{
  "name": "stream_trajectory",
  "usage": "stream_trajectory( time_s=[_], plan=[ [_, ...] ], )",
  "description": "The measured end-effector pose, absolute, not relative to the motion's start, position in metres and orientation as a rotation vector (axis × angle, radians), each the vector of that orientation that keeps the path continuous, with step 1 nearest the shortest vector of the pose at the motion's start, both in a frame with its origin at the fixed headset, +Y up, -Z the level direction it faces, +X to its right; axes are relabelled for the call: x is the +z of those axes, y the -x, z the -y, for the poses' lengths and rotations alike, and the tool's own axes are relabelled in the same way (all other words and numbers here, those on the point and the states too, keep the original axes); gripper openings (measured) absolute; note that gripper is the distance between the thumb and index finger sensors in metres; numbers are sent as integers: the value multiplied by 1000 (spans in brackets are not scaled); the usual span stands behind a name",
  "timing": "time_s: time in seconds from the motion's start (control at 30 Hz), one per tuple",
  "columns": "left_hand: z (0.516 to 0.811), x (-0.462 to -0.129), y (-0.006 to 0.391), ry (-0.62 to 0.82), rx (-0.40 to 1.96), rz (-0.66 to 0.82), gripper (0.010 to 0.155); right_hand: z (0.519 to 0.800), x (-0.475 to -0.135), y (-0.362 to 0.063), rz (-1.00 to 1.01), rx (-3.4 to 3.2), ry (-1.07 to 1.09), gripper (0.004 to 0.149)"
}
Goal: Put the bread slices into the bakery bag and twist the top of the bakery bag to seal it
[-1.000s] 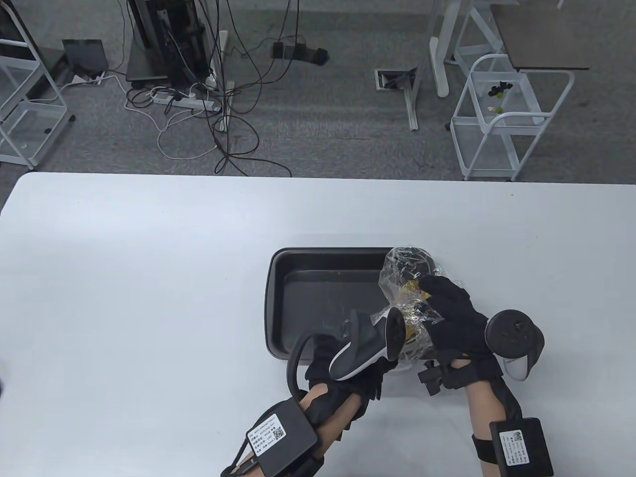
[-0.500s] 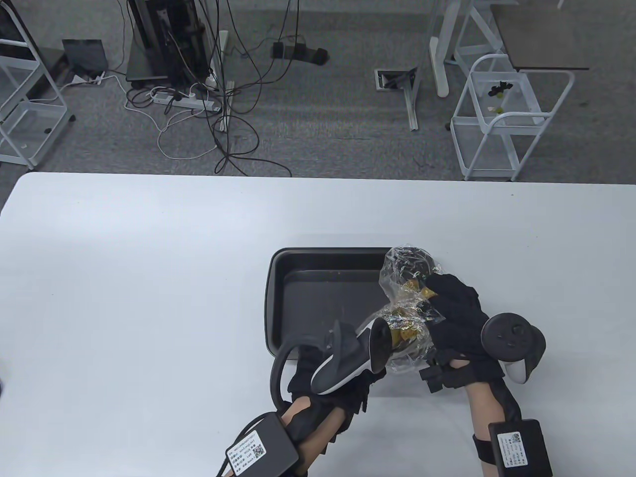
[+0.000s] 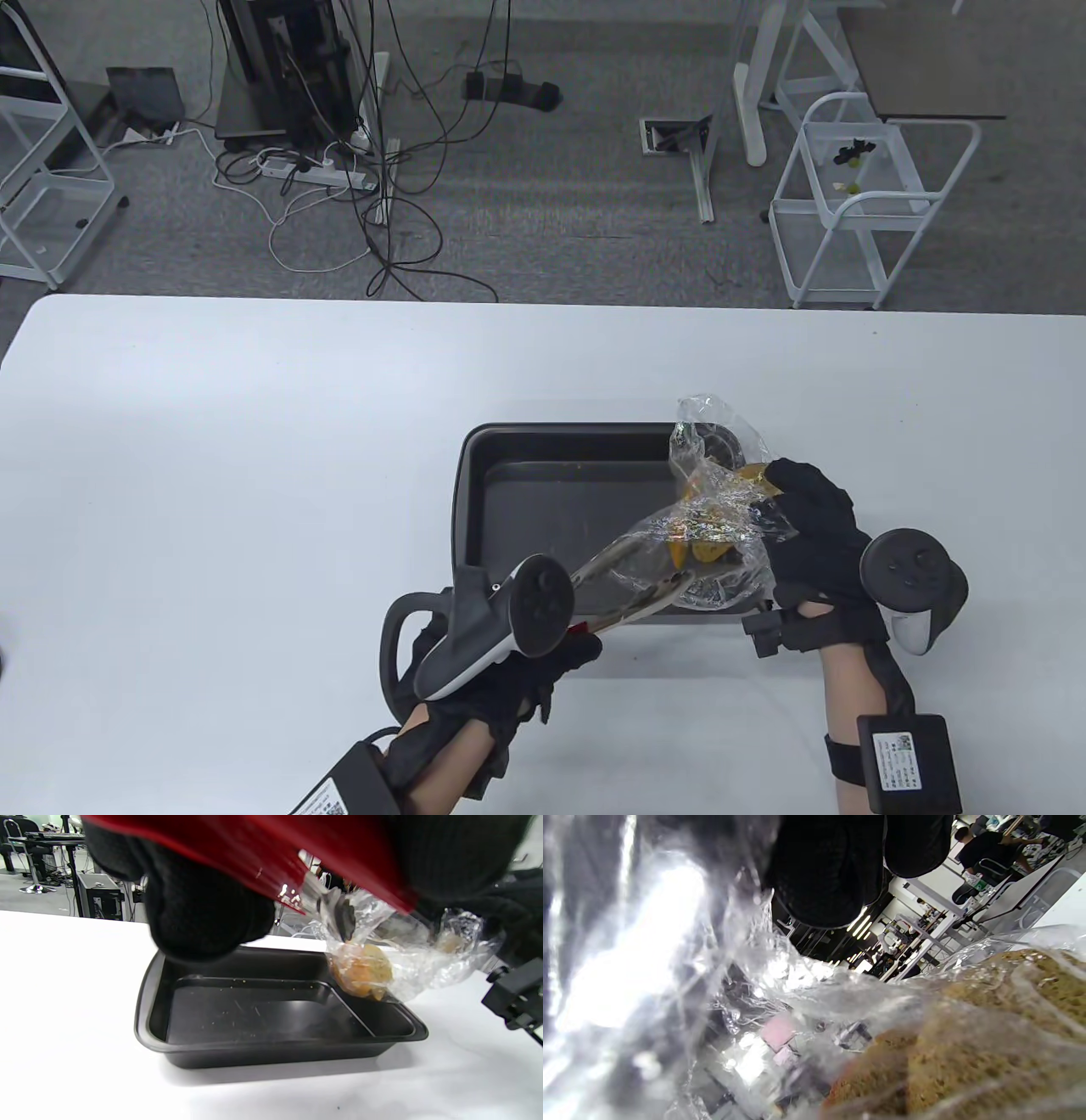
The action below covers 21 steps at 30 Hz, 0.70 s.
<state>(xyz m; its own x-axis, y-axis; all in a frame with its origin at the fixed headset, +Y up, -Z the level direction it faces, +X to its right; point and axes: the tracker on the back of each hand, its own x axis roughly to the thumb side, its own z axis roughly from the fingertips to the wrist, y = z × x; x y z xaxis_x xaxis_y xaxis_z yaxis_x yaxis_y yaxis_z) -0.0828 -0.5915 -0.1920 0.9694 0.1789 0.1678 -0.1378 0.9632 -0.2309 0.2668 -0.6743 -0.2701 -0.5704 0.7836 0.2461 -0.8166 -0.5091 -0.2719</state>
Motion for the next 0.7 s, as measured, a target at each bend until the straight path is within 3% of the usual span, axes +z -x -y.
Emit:
stream_trajectory(
  time_s=[0.43,0.7],
  plan=[
    [584,-191,130,119,135,331,88,673,-269,-287,468,2029,-42,43],
    [599,-231,152,65,70,288,87,660,-261,-303,524,1952,23,44]
  ],
)
